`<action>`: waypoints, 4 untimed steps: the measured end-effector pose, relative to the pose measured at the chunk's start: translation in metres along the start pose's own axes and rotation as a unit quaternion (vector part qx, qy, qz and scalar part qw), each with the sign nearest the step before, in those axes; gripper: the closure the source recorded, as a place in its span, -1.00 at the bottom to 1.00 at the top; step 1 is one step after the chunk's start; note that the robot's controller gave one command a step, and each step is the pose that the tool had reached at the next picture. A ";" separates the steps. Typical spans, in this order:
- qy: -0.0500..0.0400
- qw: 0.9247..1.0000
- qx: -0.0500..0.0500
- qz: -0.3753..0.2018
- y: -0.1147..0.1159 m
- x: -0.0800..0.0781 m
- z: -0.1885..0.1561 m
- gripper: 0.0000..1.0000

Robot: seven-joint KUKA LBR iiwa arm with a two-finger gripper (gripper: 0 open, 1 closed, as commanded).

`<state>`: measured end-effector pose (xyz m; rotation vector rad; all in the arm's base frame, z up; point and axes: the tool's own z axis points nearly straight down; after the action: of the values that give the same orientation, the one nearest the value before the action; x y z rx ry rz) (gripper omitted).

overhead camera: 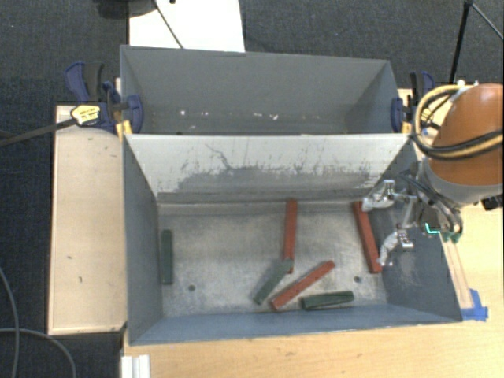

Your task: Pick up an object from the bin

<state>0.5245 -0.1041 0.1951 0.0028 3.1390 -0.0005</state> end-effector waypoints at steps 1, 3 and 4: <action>-0.004 1.000 0.001 -0.012 0.015 -0.001 0.041 -1.00; 0.000 1.000 0.000 0.017 0.059 0.012 0.118 1.00; 0.000 0.999 0.000 -0.036 0.046 0.017 -0.006 1.00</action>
Offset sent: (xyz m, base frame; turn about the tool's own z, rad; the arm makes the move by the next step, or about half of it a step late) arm -0.0120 0.0590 -0.1184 0.0384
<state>0.5074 -0.0580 0.2011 -0.1106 3.1373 0.0000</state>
